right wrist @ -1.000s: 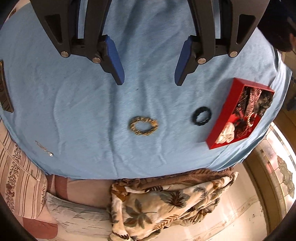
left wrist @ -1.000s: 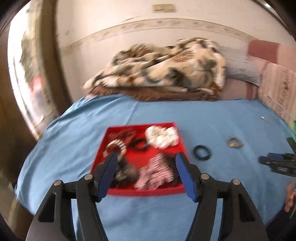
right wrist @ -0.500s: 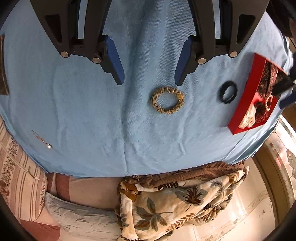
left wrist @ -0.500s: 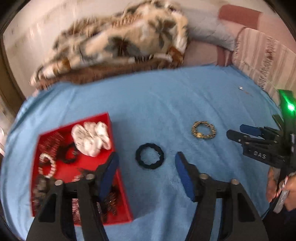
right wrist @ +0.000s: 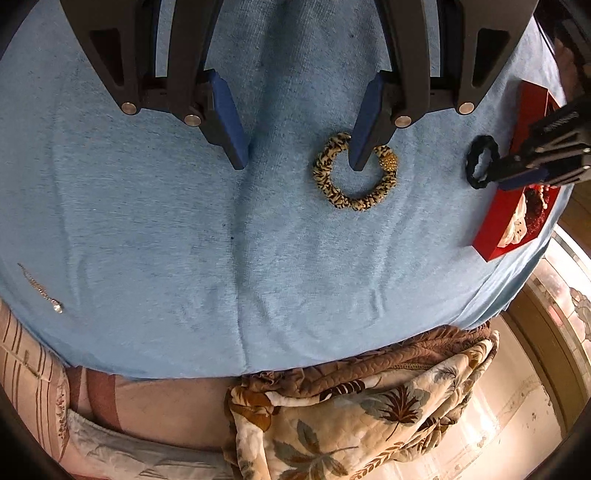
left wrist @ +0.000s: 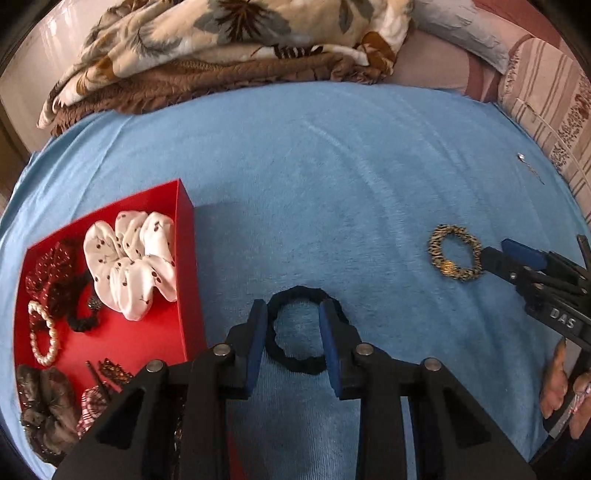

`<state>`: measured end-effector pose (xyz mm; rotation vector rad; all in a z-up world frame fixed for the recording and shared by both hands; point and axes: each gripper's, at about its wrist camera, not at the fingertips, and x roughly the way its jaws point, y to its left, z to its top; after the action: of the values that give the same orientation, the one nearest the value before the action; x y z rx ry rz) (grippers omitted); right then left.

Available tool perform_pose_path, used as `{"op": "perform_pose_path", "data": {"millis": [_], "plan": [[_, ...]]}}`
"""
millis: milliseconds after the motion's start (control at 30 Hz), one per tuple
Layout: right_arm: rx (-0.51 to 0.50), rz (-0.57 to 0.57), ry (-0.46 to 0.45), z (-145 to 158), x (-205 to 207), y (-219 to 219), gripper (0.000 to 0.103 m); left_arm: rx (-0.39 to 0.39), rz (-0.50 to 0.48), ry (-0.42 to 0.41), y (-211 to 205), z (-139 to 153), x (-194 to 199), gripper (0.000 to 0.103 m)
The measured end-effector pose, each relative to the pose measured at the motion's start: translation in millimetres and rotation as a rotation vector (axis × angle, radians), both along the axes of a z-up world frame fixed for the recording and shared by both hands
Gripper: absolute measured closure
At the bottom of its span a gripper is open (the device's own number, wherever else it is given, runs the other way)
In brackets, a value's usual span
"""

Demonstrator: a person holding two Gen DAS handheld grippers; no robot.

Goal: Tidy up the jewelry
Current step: 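Grasp the black hair tie with the left tool while the right tool grasps the leopard-print hair tie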

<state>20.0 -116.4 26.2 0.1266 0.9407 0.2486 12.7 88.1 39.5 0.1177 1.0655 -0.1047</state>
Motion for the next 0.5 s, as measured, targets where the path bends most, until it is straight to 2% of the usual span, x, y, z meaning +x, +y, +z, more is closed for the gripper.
{"op": "perform_pose_path", "data": {"millis": [200, 267, 367, 500], "plan": [[-0.009, 0.019, -0.006, -1, 6, 7, 0.042, 0.015, 0.007, 0.011, 1, -10, 3, 0.075], [-0.019, 0.023, -0.012, -1, 8, 10, 0.045, 0.02, -0.001, 0.004, 0, -11, 2, 0.075], [-0.055, 0.03, -0.023, -3, 11, 15, 0.05, 0.028, -0.001, -0.007, -1, -14, 0, 0.074], [-0.125, 0.051, -0.027, -6, 14, 26, 0.05, 0.033, 0.009, -0.022, -3, -13, -1, 0.074]]}}
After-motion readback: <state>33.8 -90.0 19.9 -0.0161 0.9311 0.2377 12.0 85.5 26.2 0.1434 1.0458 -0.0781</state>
